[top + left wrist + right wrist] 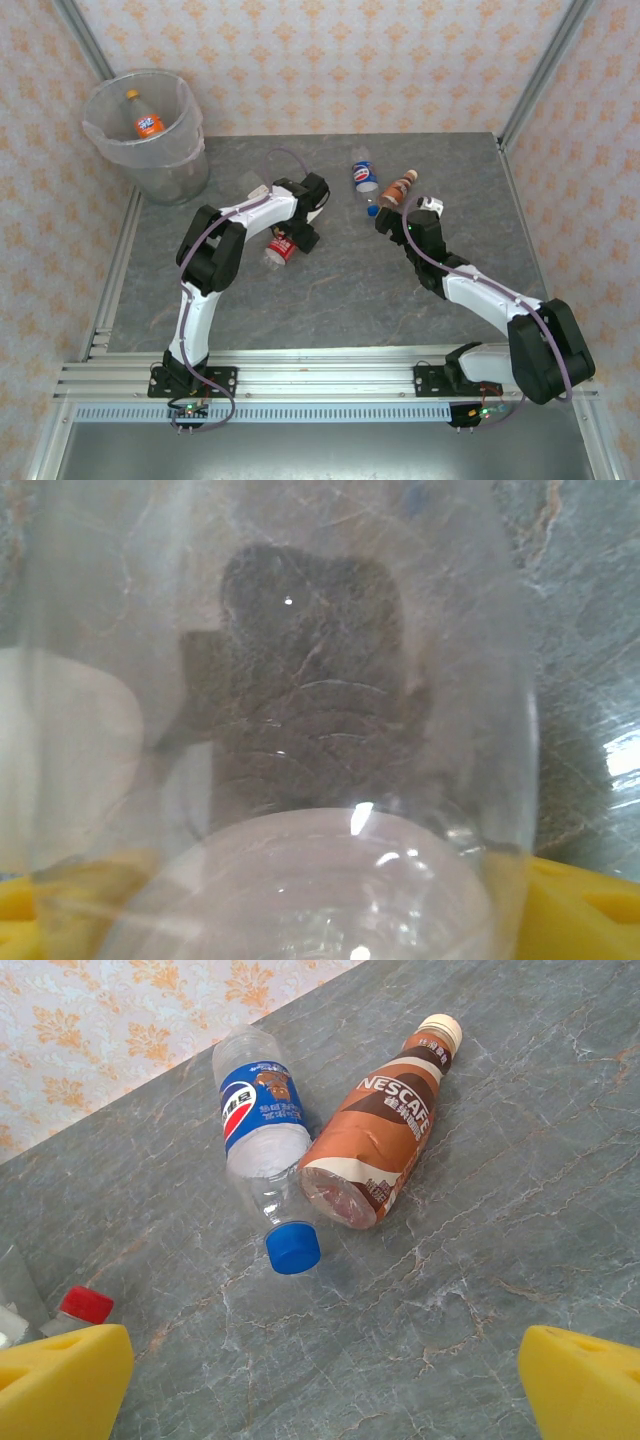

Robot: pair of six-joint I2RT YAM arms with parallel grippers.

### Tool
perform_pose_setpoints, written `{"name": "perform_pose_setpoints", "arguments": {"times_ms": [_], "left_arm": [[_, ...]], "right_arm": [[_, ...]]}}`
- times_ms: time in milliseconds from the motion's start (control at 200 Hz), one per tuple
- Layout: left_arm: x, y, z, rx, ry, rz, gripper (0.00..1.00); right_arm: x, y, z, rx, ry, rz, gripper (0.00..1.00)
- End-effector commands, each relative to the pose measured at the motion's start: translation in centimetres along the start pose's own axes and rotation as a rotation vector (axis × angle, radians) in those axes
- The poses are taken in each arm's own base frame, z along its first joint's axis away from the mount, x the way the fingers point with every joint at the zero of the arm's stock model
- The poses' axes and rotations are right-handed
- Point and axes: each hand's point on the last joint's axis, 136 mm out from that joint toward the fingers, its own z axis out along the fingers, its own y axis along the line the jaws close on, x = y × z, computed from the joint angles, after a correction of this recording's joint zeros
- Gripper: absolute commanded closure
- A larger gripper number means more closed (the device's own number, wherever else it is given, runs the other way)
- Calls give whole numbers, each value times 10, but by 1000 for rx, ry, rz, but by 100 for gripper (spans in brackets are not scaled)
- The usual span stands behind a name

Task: Put the plastic bottles in the bin

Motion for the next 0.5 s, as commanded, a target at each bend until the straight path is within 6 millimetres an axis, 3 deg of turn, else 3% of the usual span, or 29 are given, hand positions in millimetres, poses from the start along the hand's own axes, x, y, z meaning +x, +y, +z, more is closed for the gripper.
{"name": "perform_pose_setpoints", "arguments": {"times_ms": [0, 230, 425, 495], "left_arm": [[-3, 0, 1, 13, -9, -18, 20], [-1, 7, -13, 11, -38, -49, 28], [-4, 5, -21, 38, -53, -60, 36], [-7, 3, -24, 56, -77, -70, 37]], "right_arm": [[-14, 0, -5, 16, -43, 12, 1], [-13, -3, -6, 23, -53, 14, 1], [-8, 44, -13, -238, -9, -50, 1], [-8, 48, -14, -260, -6, -74, 1]]}}
